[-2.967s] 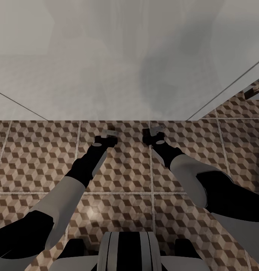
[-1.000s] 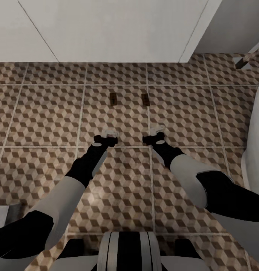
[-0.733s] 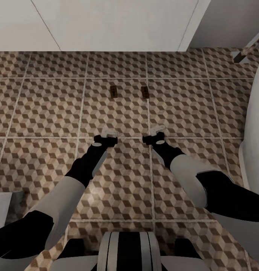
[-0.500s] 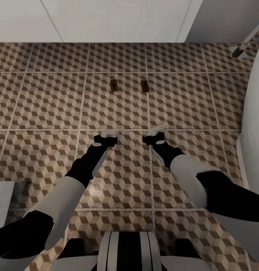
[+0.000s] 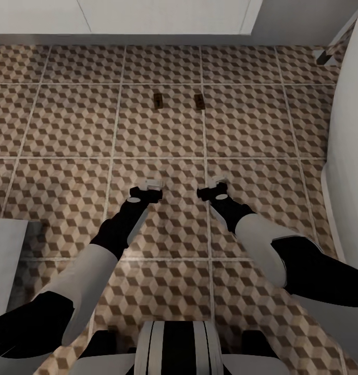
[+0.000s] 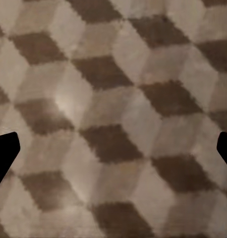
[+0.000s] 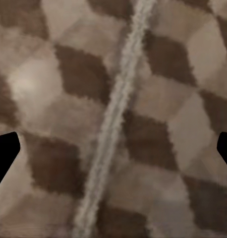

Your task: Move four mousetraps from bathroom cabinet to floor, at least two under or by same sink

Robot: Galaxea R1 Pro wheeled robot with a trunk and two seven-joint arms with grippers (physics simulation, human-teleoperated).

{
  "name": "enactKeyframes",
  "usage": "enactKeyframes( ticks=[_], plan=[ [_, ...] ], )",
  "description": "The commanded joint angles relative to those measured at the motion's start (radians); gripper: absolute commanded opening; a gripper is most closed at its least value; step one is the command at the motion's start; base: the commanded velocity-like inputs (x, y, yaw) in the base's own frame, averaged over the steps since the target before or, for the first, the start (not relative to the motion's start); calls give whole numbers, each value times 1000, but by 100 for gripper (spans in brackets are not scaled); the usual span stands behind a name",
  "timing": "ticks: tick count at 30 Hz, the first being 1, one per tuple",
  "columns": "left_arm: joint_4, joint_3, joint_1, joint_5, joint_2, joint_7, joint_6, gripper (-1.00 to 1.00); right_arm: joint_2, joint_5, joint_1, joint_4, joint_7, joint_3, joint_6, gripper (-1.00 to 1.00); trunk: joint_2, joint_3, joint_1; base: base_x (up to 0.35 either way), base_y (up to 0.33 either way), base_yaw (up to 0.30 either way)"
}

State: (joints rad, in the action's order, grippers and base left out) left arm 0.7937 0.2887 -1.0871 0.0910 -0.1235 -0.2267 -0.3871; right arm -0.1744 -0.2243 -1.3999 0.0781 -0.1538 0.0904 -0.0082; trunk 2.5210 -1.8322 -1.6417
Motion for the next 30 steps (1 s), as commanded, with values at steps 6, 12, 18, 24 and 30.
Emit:
enactKeyframes(
  ticks=[6,12,18,24,30],
  plan=[
    [2,4,0,10,1,-7,-4,100,0,-1,0,-1,-5,8,-3,100,0,0,1,-313,0,0],
    [4,4,0,10,1,-4,-3,100,0,-1,0,-1,-5,8,-5,100,0,0,1,-103,0,0],
    [4,4,0,10,2,-5,-3,100,0,-1,1,-1,-4,8,-5,100,0,0,1,-22,0,0],
    [7,4,0,9,2,-6,-4,100,0,-1,1,-1,-4,8,-6,100,0,0,1,-5,0,0],
    [18,4,0,9,2,-7,-4,100,0,-1,1,-1,-4,8,-6,100,0,0,1,-1,0,0]
  ],
)
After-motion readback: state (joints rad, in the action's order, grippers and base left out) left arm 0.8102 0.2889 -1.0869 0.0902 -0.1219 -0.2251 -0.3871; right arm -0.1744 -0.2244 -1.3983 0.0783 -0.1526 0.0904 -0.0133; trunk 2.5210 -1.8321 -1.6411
